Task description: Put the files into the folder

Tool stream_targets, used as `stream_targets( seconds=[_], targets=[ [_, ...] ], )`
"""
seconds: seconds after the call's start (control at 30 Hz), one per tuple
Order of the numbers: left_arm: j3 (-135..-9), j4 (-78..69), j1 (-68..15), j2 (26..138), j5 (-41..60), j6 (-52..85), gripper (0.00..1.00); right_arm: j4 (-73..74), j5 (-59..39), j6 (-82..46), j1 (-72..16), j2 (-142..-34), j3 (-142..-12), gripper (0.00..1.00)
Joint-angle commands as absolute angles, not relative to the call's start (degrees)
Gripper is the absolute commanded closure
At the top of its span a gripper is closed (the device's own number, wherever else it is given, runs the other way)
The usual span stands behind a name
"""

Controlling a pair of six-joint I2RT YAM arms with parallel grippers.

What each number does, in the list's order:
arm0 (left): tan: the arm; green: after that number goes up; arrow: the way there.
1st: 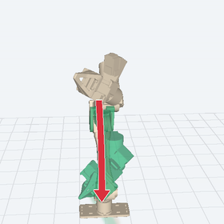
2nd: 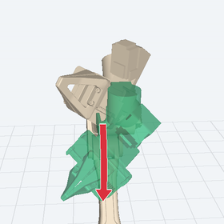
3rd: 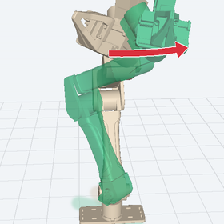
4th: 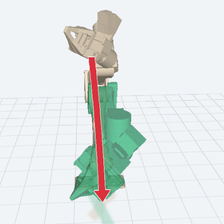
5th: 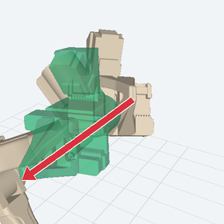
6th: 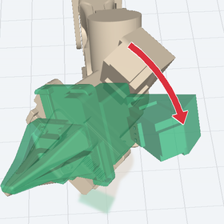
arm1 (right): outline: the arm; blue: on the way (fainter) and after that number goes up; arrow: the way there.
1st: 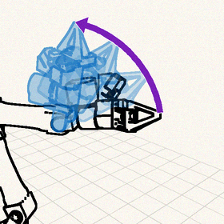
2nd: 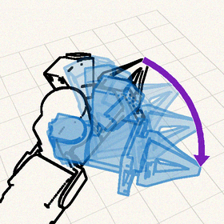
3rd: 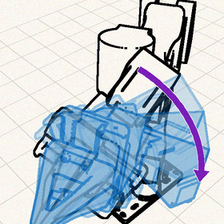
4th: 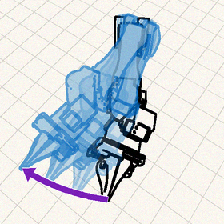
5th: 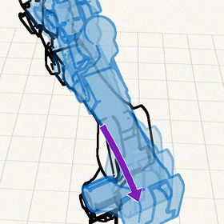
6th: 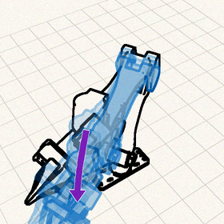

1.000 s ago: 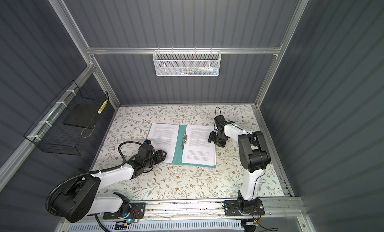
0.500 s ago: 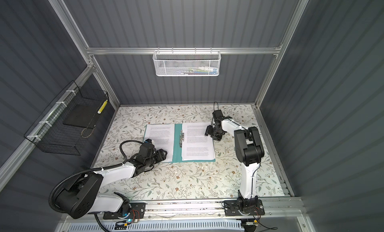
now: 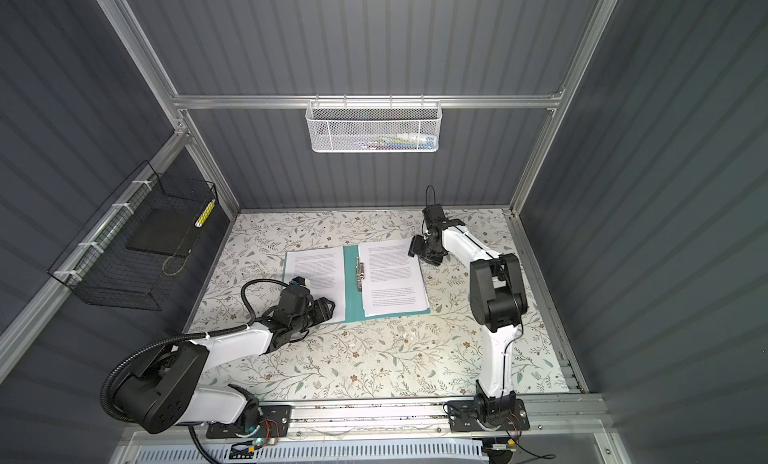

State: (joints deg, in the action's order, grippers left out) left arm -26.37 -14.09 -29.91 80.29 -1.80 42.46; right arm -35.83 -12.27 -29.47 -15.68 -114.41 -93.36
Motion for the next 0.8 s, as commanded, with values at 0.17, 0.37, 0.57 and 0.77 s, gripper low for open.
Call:
stream_targets(
  seconds=[0.17, 0.37, 0.57, 0.77],
  targets=[
    [-31.39, -12.33, -29.26, 81.20, -0.42, 38.49, 0.42, -34.63, -32.01, -26.85, -20.92, -122.22, -107.12, 0.36],
    [-41.64, -11.50, -28.04, 84.95, 1.98, 32.29, 0.26, -32.37, -33.83, -28.26, -22.01, -119.07, -103.29, 0.36],
    [-53.87, -18.89, -22.60, 100.81, 15.83, 30.47, 0.25, -28.43, -35.48, -29.52, -21.84, -113.08, -94.47, 0.36],
    [-64.89, -22.85, -20.97, 114.13, 28.14, 31.98, 0.25, -27.43, -36.11, -29.11, -20.45, -109.93, -90.17, 0.36]
  ],
)
